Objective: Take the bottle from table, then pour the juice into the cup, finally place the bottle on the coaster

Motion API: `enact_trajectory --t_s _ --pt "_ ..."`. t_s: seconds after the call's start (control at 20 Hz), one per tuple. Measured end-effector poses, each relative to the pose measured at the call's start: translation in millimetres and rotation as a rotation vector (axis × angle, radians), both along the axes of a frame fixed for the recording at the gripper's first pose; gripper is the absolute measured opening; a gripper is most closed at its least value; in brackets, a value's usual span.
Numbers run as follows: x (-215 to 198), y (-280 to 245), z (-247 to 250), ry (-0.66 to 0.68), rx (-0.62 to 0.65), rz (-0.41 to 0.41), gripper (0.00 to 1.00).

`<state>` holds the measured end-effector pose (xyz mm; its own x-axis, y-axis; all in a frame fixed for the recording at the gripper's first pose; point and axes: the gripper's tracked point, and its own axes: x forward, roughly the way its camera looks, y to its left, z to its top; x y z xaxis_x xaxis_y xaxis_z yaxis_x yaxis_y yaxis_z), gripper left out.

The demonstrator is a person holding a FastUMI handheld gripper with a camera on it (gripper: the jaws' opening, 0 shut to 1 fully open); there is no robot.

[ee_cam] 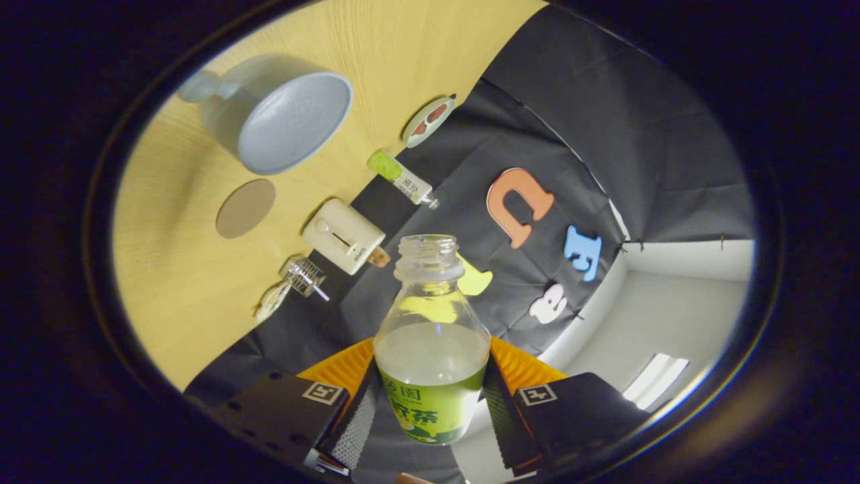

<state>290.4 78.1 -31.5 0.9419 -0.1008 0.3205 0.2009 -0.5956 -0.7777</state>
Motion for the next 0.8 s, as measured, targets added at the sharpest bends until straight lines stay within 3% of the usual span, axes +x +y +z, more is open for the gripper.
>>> enact_trajectory --t_s 0.45,0.8 --pt "7 -51 -71 0.19 0.568 -0.046 0.8" --pt "-2 -57 -79 0.233 1.193 0.016 0.8"
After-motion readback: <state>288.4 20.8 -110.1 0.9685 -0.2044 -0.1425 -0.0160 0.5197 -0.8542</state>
